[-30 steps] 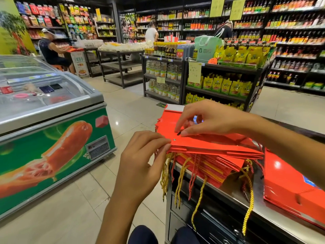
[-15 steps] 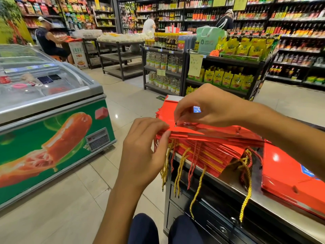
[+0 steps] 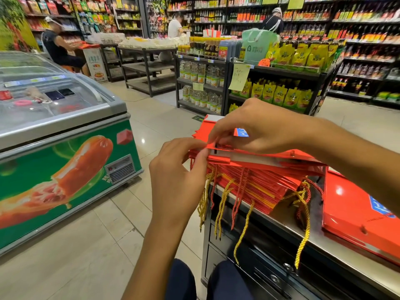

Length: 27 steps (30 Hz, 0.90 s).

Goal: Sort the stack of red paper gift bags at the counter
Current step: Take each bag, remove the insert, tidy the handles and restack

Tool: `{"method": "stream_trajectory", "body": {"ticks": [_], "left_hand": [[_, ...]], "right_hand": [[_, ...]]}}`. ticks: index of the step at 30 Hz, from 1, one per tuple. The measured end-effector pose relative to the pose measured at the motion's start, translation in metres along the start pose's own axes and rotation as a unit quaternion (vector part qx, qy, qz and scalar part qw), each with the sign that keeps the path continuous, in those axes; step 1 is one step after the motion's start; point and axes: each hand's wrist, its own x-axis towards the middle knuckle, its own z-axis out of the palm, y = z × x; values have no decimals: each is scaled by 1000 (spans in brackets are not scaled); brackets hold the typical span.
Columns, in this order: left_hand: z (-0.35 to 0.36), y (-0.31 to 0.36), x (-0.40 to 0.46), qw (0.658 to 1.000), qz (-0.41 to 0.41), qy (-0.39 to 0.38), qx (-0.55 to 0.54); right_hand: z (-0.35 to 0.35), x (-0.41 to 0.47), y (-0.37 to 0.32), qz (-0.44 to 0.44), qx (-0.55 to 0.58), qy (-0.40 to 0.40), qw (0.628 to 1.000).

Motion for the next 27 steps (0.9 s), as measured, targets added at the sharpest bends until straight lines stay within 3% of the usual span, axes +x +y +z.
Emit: {"method": "stream_trajectory", "body": {"ticks": [5, 9, 12, 17, 22, 27], "left_hand": [[4, 11, 7, 998, -51, 33, -17], [6, 21, 7, 998, -37, 57, -3], [9, 23, 5, 997, 13, 41, 70], [10, 32, 10, 994, 1, 0, 112], [14, 33, 25, 987, -36, -28, 156], [20, 37, 27, 985, -46, -3, 165]], "right_hand": [[-3, -4, -8, 15, 17, -18, 1000], [1, -8, -6, 43, 57, 36, 997], [7, -9, -6, 60, 88, 89, 990], [14, -9, -6, 67, 97, 156, 981], [15, -7, -9, 65, 101, 165, 979], [12, -7, -10, 64, 100, 186, 975]]}}
